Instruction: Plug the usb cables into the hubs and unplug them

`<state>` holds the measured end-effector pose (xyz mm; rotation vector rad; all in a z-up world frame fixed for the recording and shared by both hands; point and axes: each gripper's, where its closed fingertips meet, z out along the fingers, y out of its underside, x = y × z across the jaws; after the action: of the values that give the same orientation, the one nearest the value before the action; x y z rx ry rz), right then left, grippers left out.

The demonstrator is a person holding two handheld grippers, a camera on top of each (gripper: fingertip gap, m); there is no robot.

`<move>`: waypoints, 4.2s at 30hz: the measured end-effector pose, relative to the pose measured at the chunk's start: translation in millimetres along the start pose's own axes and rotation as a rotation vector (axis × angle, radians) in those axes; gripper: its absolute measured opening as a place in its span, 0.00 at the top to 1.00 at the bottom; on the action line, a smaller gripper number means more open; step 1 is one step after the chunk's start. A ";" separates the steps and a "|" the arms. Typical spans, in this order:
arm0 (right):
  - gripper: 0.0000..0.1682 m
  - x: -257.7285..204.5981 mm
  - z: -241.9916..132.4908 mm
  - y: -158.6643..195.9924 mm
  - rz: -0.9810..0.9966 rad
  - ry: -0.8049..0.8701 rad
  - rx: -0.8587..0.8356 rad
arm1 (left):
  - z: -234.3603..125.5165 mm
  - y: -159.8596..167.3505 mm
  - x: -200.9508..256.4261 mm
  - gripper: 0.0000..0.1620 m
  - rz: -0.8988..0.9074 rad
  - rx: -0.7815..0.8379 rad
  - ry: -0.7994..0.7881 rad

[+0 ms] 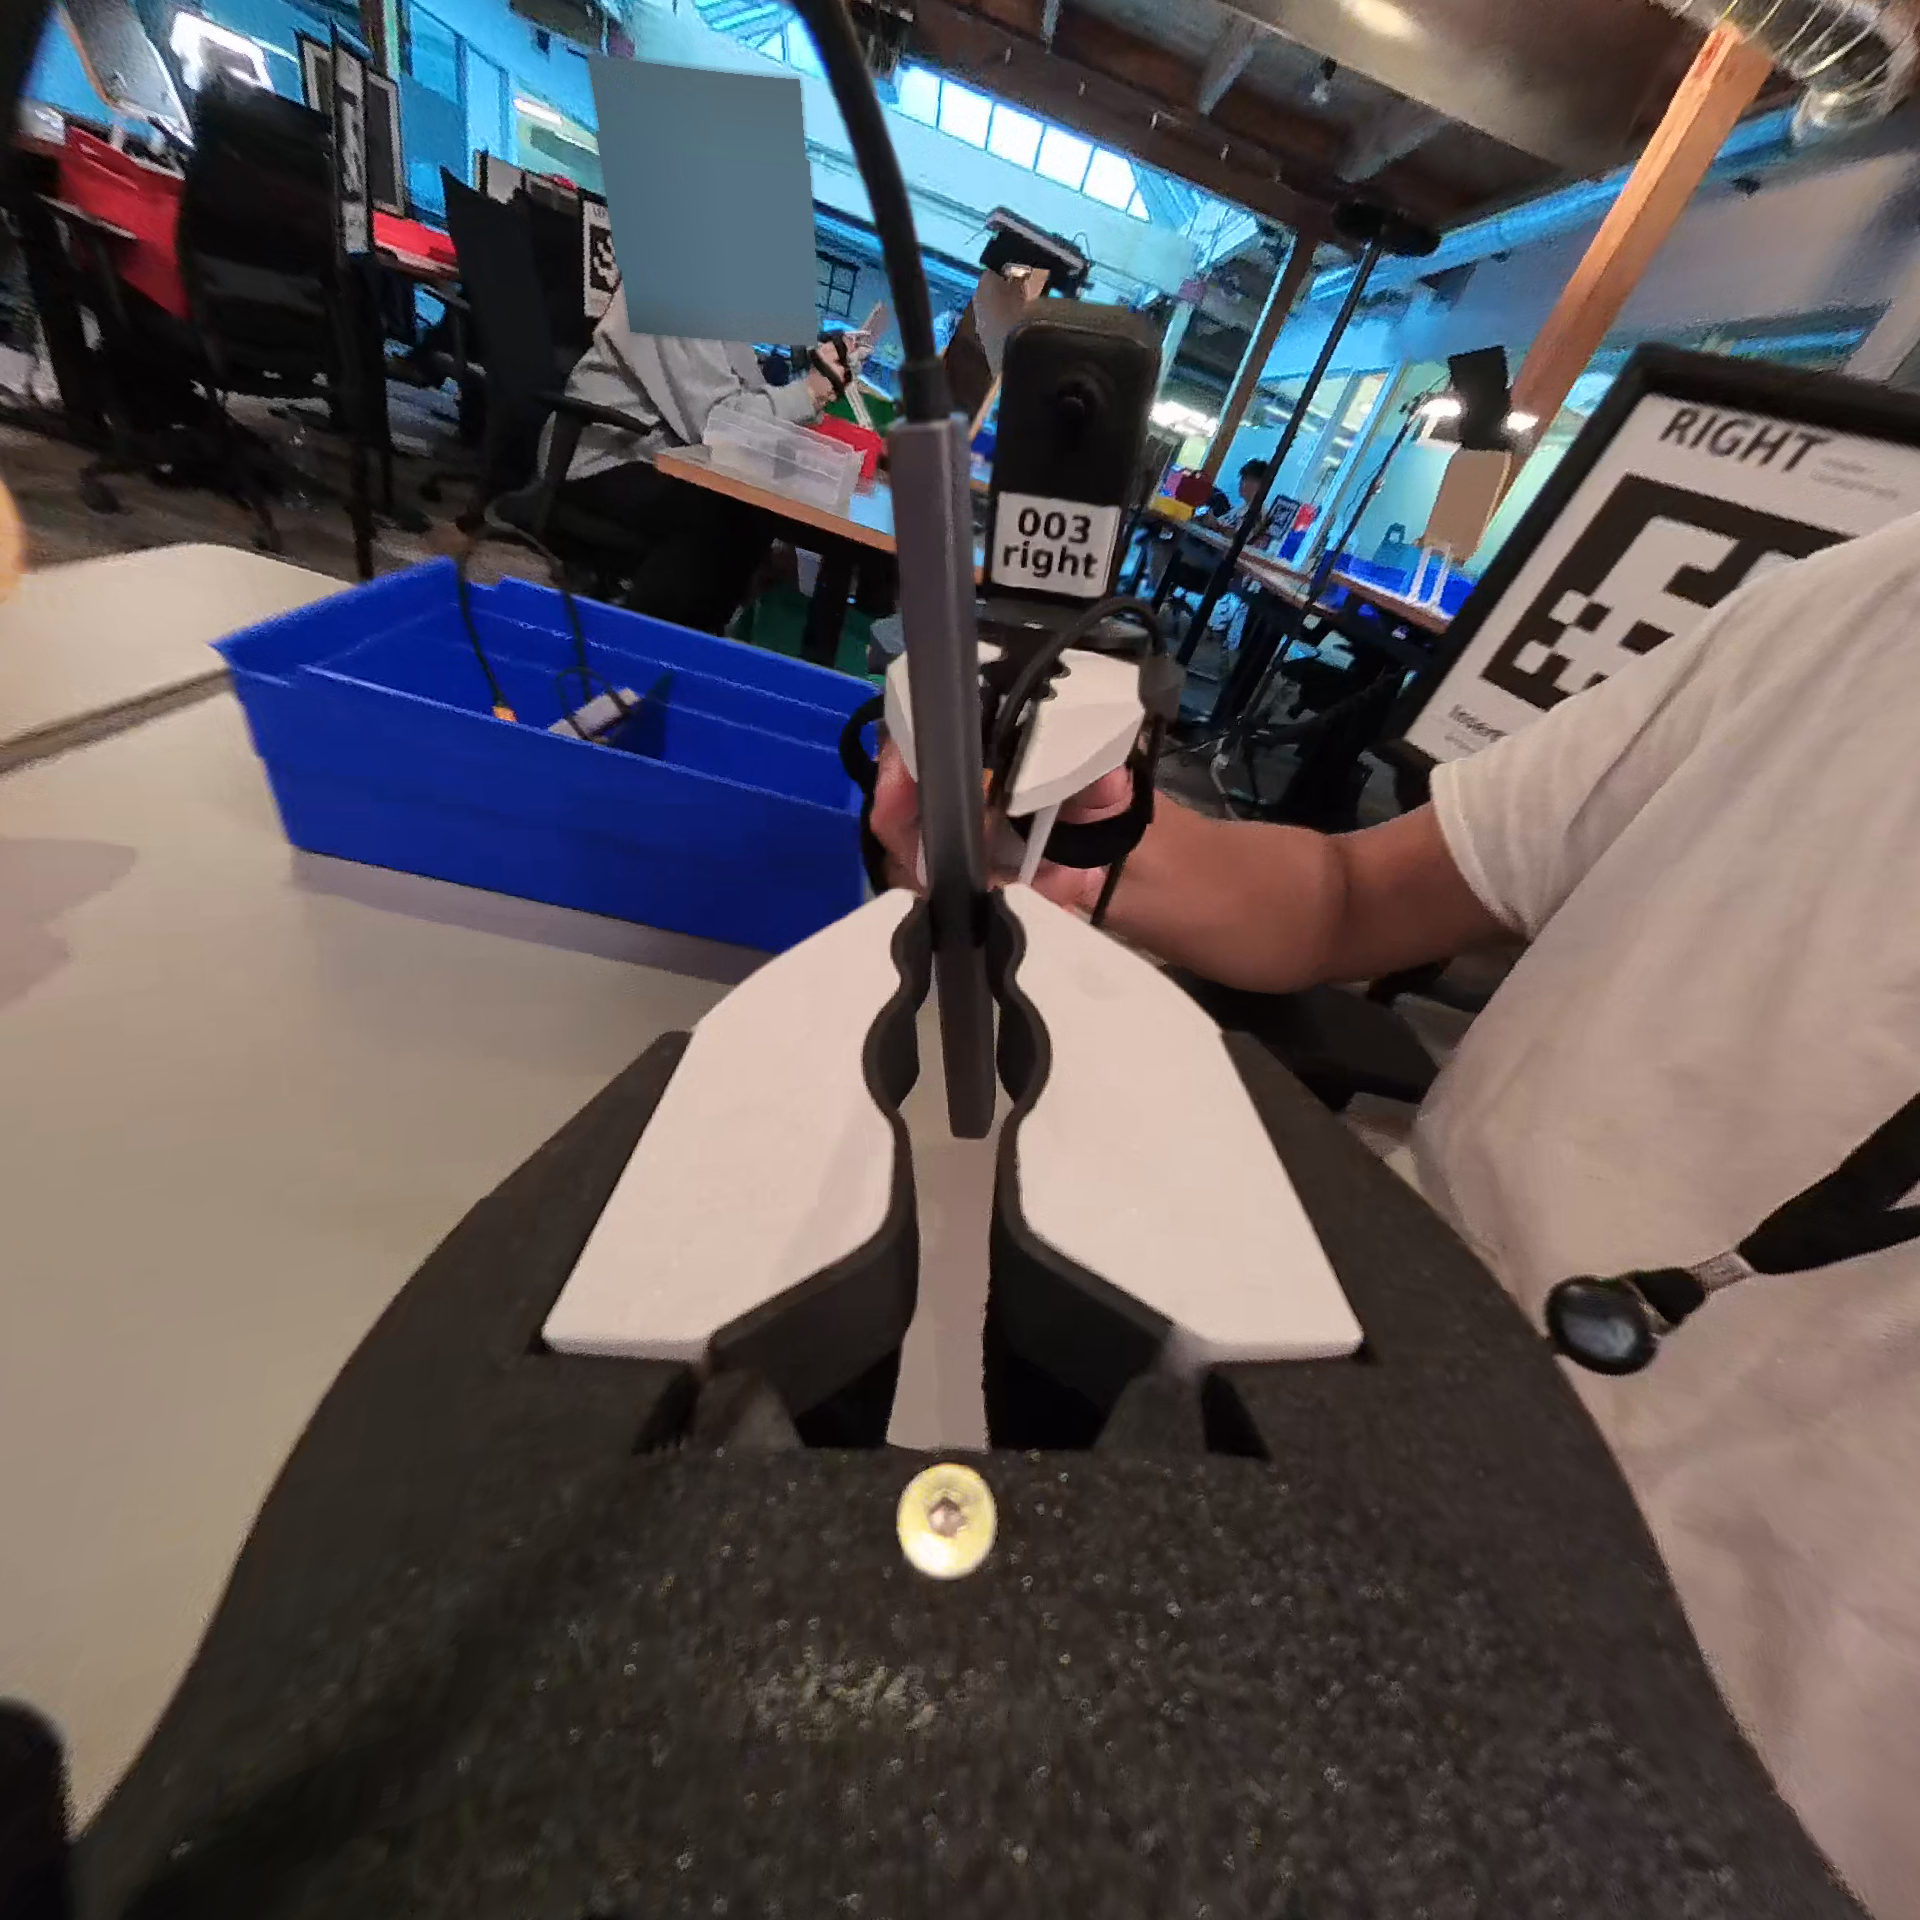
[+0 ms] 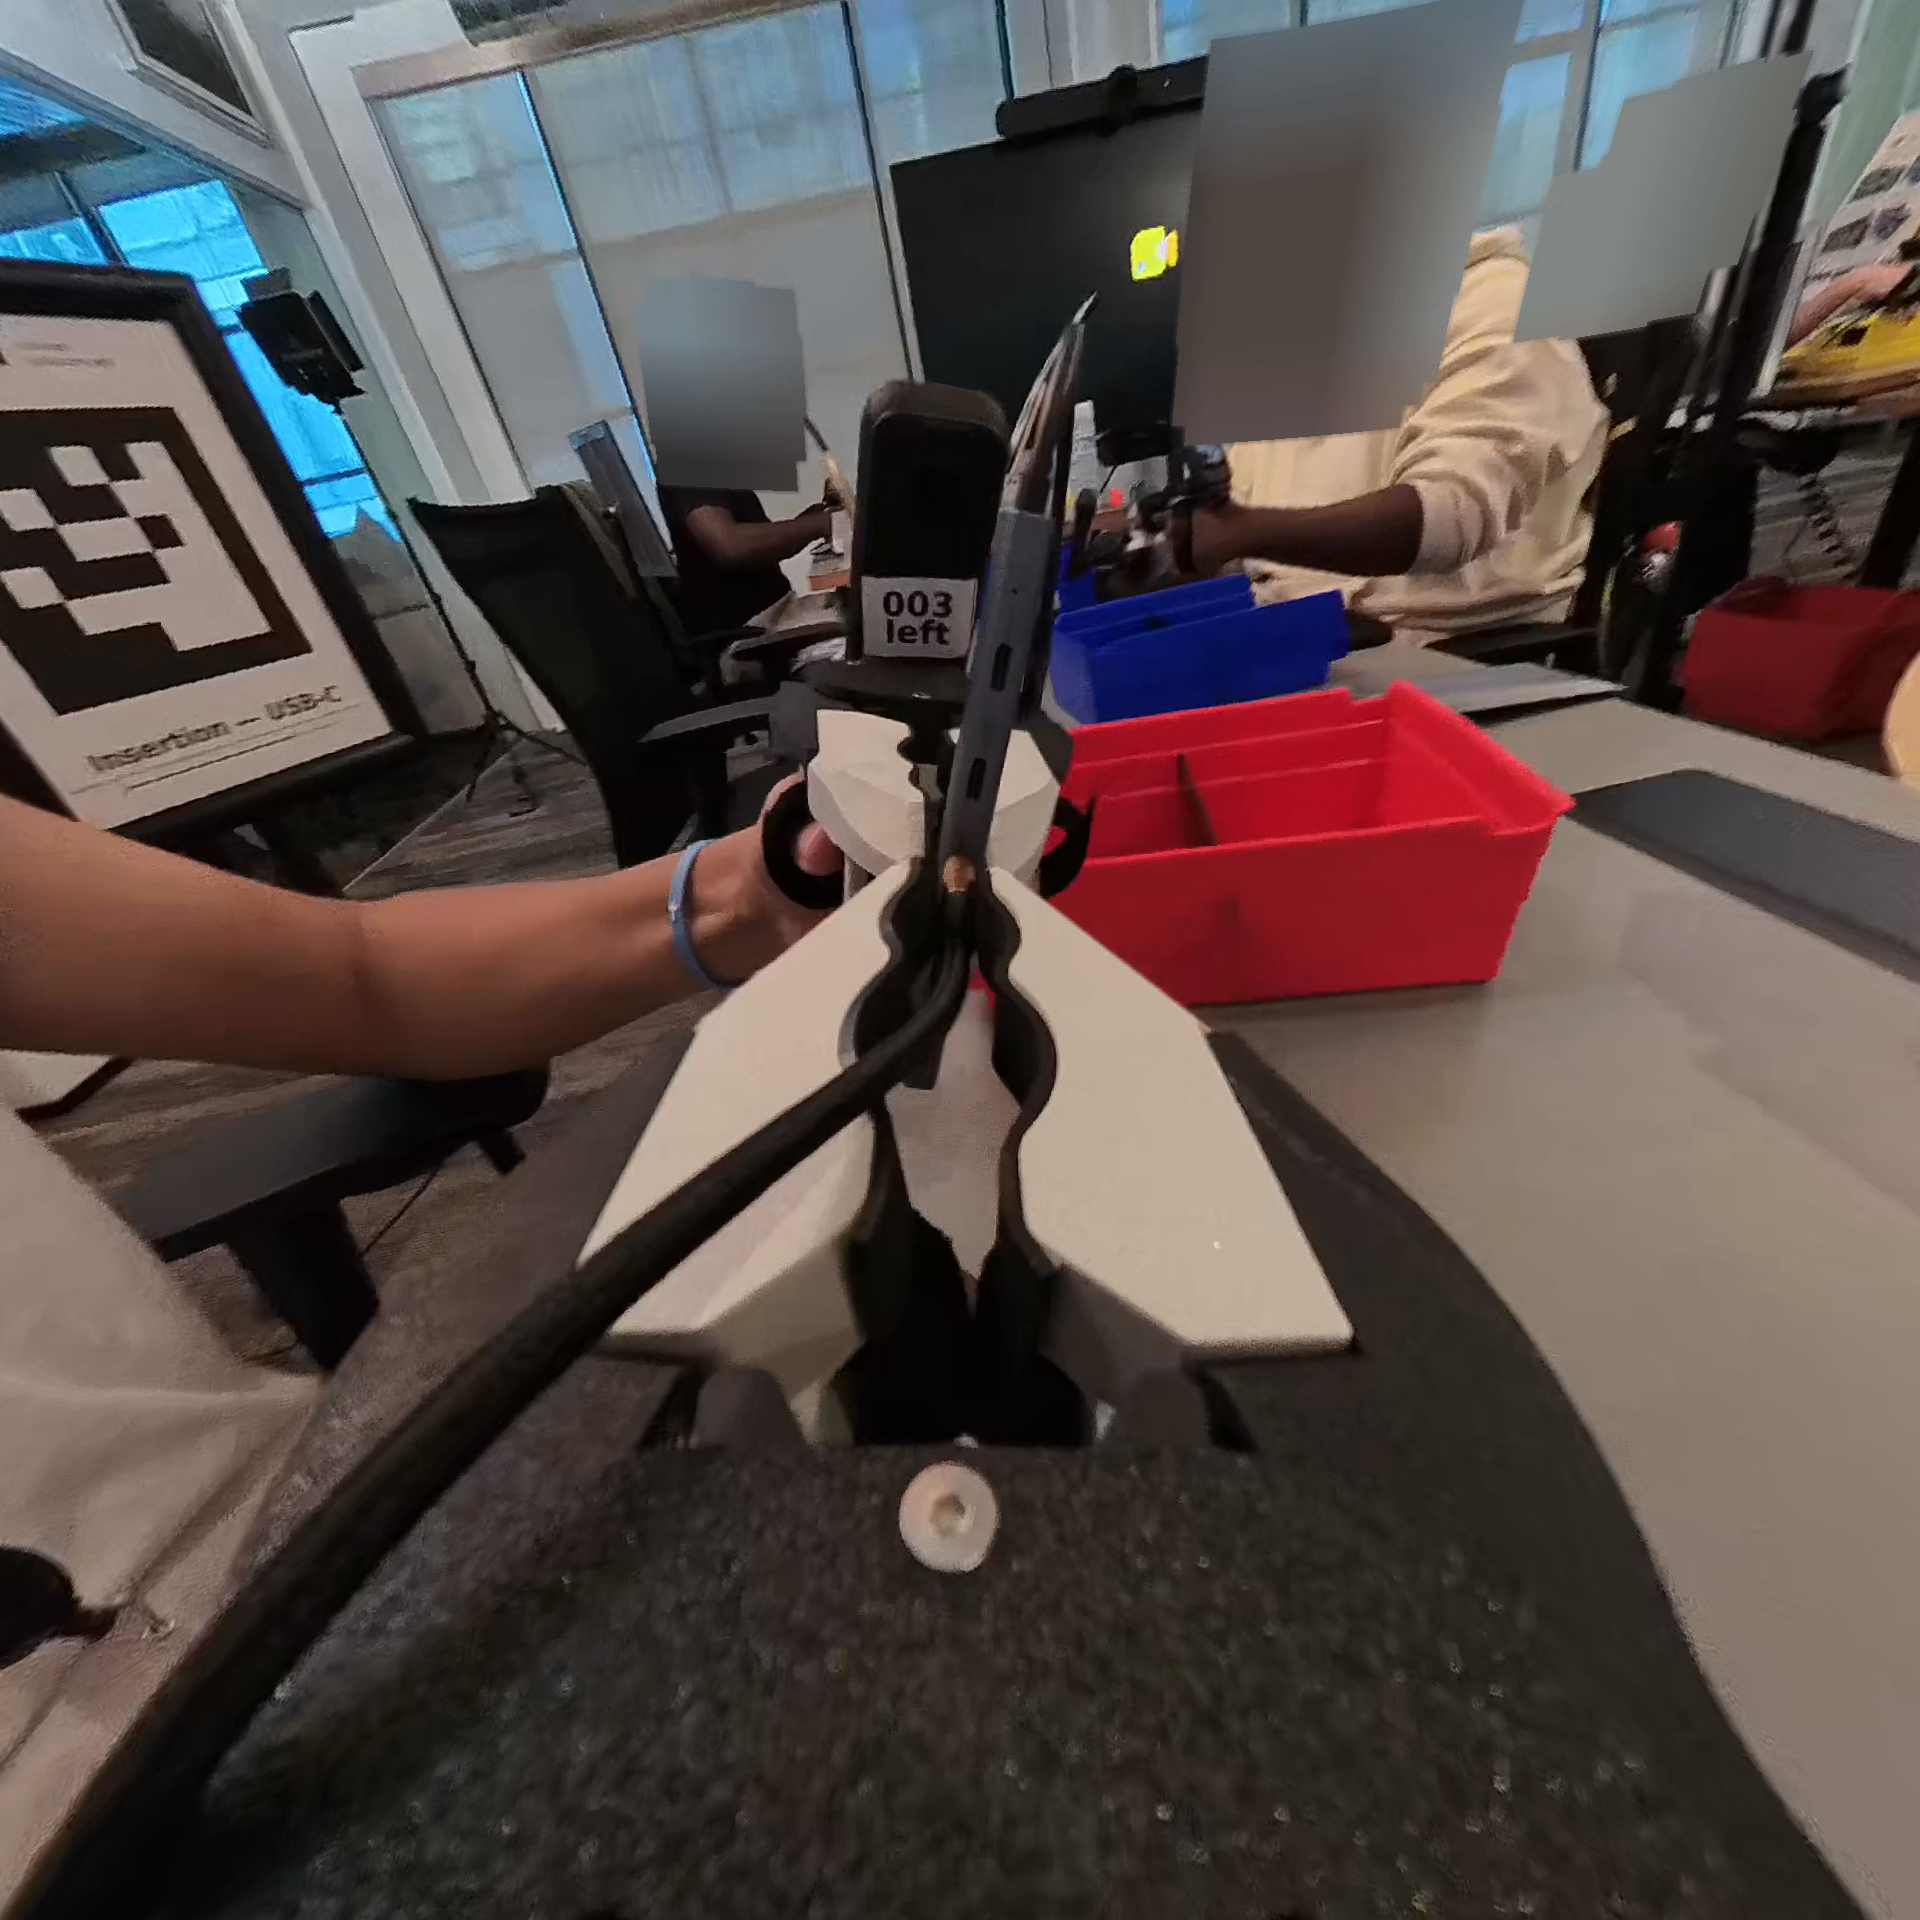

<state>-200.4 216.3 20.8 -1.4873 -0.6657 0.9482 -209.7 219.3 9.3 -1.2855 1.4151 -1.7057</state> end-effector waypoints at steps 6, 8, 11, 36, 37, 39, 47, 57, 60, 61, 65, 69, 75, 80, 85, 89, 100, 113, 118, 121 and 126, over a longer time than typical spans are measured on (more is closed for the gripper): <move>0.97 -30.6 -5.5 30.0 0.030 -0.028 -0.062 | 0.7 28.7 29.6 0.94 -0.052 0.017 -0.036; 0.97 -36.6 -6.3 39.1 0.054 -0.029 -0.075 | 0.1 37.2 35.0 0.94 -0.065 0.022 -0.052; 0.97 -42.0 -9.1 50.6 0.081 -0.034 -0.082 | 1.2 48.3 39.9 0.94 -0.091 0.036 -0.058; 0.97 -40.0 -18.5 79.0 0.224 -0.116 -0.111 | 16.1 86.5 33.3 0.94 -0.115 -0.126 -0.041; 0.97 -44.7 -19.3 75.5 0.189 -0.133 -0.099 | 15.9 83.3 36.7 0.94 -0.126 -0.115 -0.015; 0.90 -56.6 -23.2 78.9 0.033 -0.160 -0.125 | 13.6 81.3 46.2 0.94 -0.186 -0.116 0.063; 0.76 -24.1 -38.0 128.6 -0.384 0.025 -0.423 | 3.9 105.4 81.9 0.95 -0.397 -0.249 0.354; 0.82 -42.3 -22.5 76.2 -1.324 0.179 -0.239 | -0.8 121.3 69.2 0.95 -0.698 -0.311 0.377; 0.82 -51.7 -5.7 105.3 -1.563 0.041 -0.315 | 4.8 124.2 70.5 0.95 -0.732 -0.333 0.397; 0.82 -51.0 -1.6 111.1 -1.630 0.023 -0.332 | 7.2 124.3 71.6 0.95 -0.732 -0.339 0.401; 0.93 -45.4 7.7 105.6 -1.761 0.061 -0.329 | 11.8 124.2 75.8 0.94 -0.742 -0.345 0.423; 0.95 -0.7 2.2 85.3 -1.584 0.276 -0.384 | 4.0 92.6 43.2 0.87 -0.656 -0.118 0.275; 0.95 55.2 -6.3 81.0 -0.951 0.330 -0.377 | -38.3 48.8 -11.7 0.76 -0.272 0.201 -0.159; 0.95 99.3 -5.3 66.8 -1.040 0.504 -0.468 | -23.3 75.2 -15.3 0.71 0.178 0.007 -0.384; 0.95 132.9 4.1 81.4 -0.918 0.617 -0.410 | -29.9 85.9 -19.2 0.73 0.214 -0.034 -0.555; 0.95 154.3 1.3 99.3 -1.010 0.663 -0.386 | -72.7 77.2 -16.4 0.79 0.262 -0.014 -0.729; 0.95 159.9 -7.9 109.2 -1.141 0.692 -0.337 | -207.5 118.3 -47.8 0.69 0.009 -0.245 -0.971; 0.95 168.9 -11.0 118.4 -1.071 0.677 -0.386 | -221.1 94.0 -71.4 0.78 0.242 -0.622 -0.842; 0.95 166.3 -7.7 123.6 -1.086 0.649 -0.403 | -221.4 125.7 -115.2 0.78 0.305 -1.135 -0.623; 0.95 166.9 -9.1 122.6 -1.079 0.655 -0.400 | -230.5 150.9 -139.9 0.78 0.263 -1.338 -0.535; 0.95 165.6 -10.1 121.7 -1.073 0.652 -0.390 | -226.0 170.3 -151.9 0.82 0.164 -1.371 -0.449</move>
<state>-121.8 332.9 -129.4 -1.3526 -1.0049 -0.4932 -384.5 395.4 -194.6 -1.8973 2.3277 -0.0766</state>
